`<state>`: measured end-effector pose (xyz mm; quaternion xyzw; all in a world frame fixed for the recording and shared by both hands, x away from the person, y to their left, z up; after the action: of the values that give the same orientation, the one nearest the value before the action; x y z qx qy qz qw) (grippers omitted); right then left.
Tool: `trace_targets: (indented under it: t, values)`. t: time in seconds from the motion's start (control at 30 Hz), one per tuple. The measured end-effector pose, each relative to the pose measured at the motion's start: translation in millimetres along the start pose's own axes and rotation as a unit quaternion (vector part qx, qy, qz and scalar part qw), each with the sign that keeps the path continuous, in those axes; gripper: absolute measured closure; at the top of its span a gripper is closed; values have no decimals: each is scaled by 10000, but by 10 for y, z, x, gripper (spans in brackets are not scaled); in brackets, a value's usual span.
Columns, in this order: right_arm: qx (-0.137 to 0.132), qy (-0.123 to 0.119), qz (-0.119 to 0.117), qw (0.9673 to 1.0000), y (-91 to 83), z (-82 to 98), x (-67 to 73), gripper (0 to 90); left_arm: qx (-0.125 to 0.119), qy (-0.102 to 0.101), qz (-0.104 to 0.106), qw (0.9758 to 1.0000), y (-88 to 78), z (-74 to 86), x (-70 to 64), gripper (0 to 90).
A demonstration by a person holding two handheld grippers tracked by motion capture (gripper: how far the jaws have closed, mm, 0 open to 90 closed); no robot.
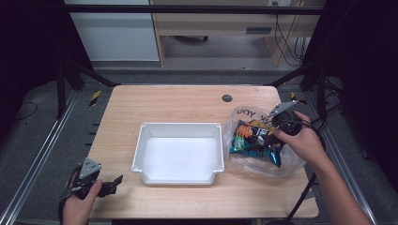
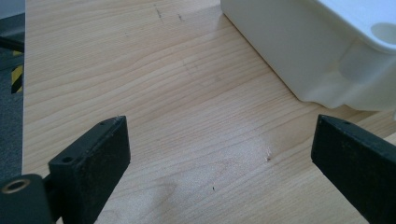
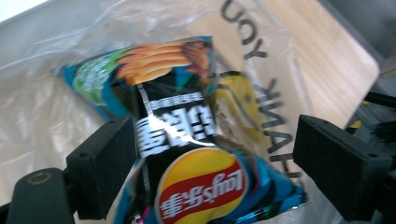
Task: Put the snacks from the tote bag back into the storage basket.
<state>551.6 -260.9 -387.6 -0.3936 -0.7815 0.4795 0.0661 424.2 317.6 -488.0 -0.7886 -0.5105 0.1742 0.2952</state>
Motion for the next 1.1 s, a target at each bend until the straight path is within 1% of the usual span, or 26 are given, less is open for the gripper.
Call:
trace_targets:
  t: [0.07,0.1,0.2,0.33,0.37,0.47,0.5,0.63,0.73,0.83,0.97,1.1]
  values:
    - [6,-9,124,9999,13,9,-30,139,4,2,2,10000,0,2,-2,42]
    - [53,-4,142,9999,23,21,-37,139,5,8,-1,10000,-1,2,1,42]
    - [159,-8,88,9998,53,40,-40,134,11,-11,1,10000,-1,5,5,42]
    - [141,-80,-36,9999,78,21,-30,126,25,-15,6,10000,1,9,4,42]
    - [128,-119,-37,9998,86,14,-24,123,25,-19,4,10000,1,9,5,42]
    - [122,-214,-142,9996,118,-12,9,118,45,-1,-13,10000,0,13,11,42]
    - [158,-236,-177,9994,129,-21,22,114,50,-2,-21,10000,-1,15,13,42]
    - [285,-482,-241,9981,192,-42,72,107,31,-25,-47,10000,-3,17,22,42]
    - [370,-584,-274,9972,249,-45,93,104,47,-25,-43,10000,1,19,21,42]
    - [450,-629,-312,9965,291,-50,100,102,48,-8,-37,10000,2,18,17,42]
    - [450,-629,-356,9964,338,-69,109,98,64,-5,-38,10000,6,22,18,42]
    - [547,-702,-421,9951,392,-77,126,91,78,5,-37,10000,7,23,20,42]
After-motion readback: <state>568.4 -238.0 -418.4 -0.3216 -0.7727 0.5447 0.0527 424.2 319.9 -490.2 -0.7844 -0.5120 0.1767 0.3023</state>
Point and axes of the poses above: each handheld gripper's, and its own axes: y roughly forward along the jaws, z roughly out of its underside, x roughly to its left, the point moved 3 cm from there along y, roughly forward along the jaws, and after that the axes turned 2 degrees about -y, right-handed, at the moved point
